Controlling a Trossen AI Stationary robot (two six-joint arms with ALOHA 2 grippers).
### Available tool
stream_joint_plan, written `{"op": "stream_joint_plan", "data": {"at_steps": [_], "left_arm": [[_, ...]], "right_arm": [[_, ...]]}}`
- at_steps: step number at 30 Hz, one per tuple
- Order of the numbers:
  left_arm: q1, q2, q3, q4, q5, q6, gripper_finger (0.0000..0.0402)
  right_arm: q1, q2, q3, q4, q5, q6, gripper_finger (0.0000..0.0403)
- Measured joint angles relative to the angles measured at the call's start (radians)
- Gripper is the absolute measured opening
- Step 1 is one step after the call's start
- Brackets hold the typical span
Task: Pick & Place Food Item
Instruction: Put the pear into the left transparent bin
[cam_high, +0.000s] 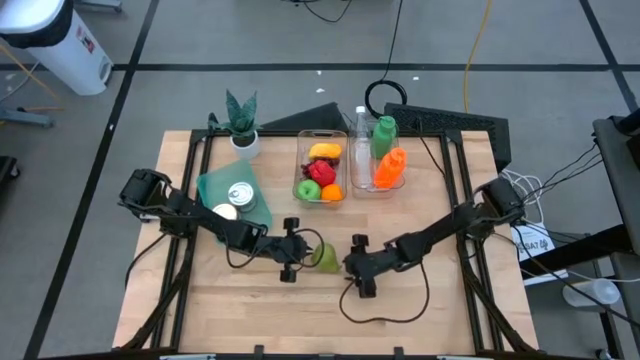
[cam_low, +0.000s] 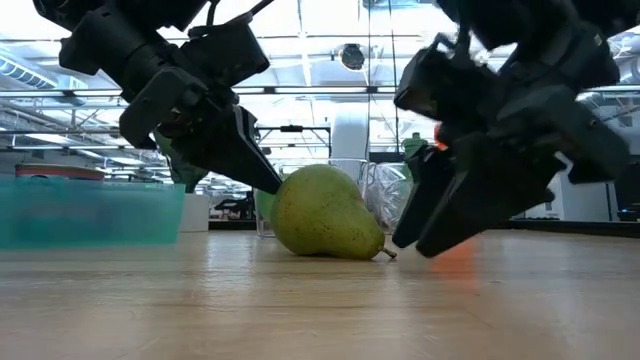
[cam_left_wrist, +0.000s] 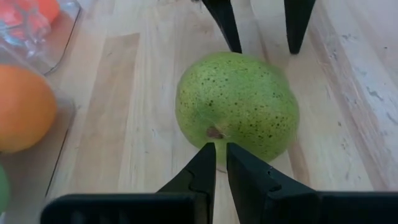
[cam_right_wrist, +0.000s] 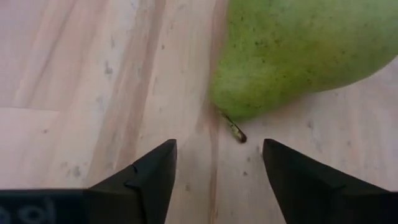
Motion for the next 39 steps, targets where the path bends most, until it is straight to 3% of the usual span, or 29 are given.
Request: {"op": "stream_joint_plan", "data": {"at_steps": [6, 23, 30, 39], "left_arm": [[0.000, 0.000, 0.000, 0.007, 0.000, -0.017, 0.0049], [0.005, 0.000, 0.000, 0.059, 0.026, -0.006, 0.0049], [0.006, 0.000, 0.000, 0.059, 0.021, -0.007, 0.0049], [0.008, -0.003, 0.000, 0.060, -0.005, 0.000, 0.0049]], "right_arm": [[-0.025, 0.056, 0.003, 0.030, 0.026, 0.041, 0.0234], [-0.063, 0.099, 0.002, 0.092, 0.048, -0.014, 0.0195], [-0.084, 0.125, 0.003, 0.093, 0.031, -0.011, 0.0142], [-0.083, 0.126, 0.002, 0.084, 0.035, 0.027, 0.0022]]}}
